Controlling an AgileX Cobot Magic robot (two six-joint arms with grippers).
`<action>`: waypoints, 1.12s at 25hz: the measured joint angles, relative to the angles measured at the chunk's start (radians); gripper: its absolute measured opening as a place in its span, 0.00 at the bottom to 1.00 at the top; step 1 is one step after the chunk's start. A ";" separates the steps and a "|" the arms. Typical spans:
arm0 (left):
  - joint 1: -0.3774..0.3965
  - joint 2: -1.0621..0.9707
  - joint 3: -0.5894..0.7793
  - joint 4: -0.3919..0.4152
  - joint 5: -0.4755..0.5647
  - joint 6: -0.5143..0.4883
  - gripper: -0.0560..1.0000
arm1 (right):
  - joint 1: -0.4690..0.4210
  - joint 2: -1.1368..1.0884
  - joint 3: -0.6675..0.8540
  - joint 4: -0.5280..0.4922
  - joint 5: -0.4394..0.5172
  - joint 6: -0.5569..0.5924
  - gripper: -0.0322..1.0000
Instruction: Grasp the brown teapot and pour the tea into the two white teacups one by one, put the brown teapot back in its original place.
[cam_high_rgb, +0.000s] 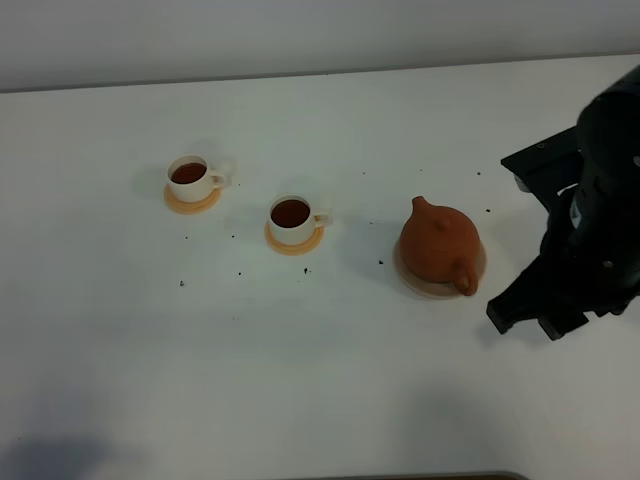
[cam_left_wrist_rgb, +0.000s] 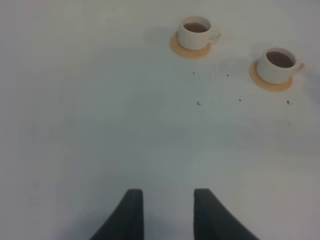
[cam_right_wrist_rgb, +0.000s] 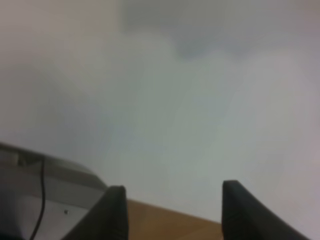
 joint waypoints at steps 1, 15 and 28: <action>0.000 0.000 0.000 0.000 0.000 0.000 0.29 | 0.008 -0.025 0.019 0.001 0.001 -0.001 0.42; 0.000 0.000 0.000 0.000 0.000 0.000 0.29 | 0.061 -0.296 0.214 0.079 0.005 -0.010 0.32; 0.000 0.000 0.000 0.000 0.000 0.000 0.29 | 0.061 -0.525 0.384 0.101 0.006 -0.082 0.31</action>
